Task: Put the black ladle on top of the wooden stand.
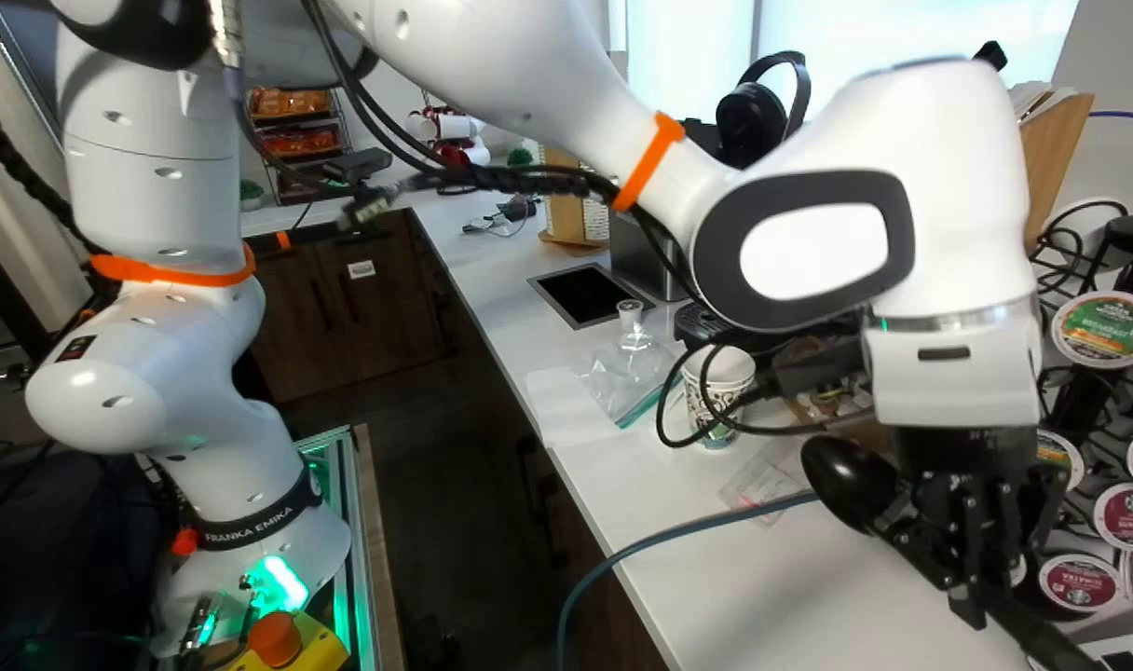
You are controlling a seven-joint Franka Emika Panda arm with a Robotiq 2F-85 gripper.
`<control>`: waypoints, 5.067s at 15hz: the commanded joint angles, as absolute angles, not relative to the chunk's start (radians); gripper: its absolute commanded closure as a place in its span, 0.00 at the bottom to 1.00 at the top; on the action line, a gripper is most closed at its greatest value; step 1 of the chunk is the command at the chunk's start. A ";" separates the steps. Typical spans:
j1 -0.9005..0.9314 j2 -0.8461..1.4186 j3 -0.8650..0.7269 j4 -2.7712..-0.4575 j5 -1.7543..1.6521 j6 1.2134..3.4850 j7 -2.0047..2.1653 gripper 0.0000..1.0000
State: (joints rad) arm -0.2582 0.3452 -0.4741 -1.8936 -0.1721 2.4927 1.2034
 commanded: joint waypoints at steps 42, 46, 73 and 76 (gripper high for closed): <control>-0.278 0.220 -0.042 -1.721 -0.454 3.349 0.332 0.95; -0.213 0.218 -0.193 -1.679 -0.349 3.390 0.310 0.95; 0.559 0.309 -0.989 -1.773 -0.192 3.193 0.475 0.95; 0.559 0.336 -0.981 -1.770 -0.184 3.262 0.466 0.95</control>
State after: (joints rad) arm 0.5384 0.3075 -0.9592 -1.7631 -0.1814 3.1919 0.4501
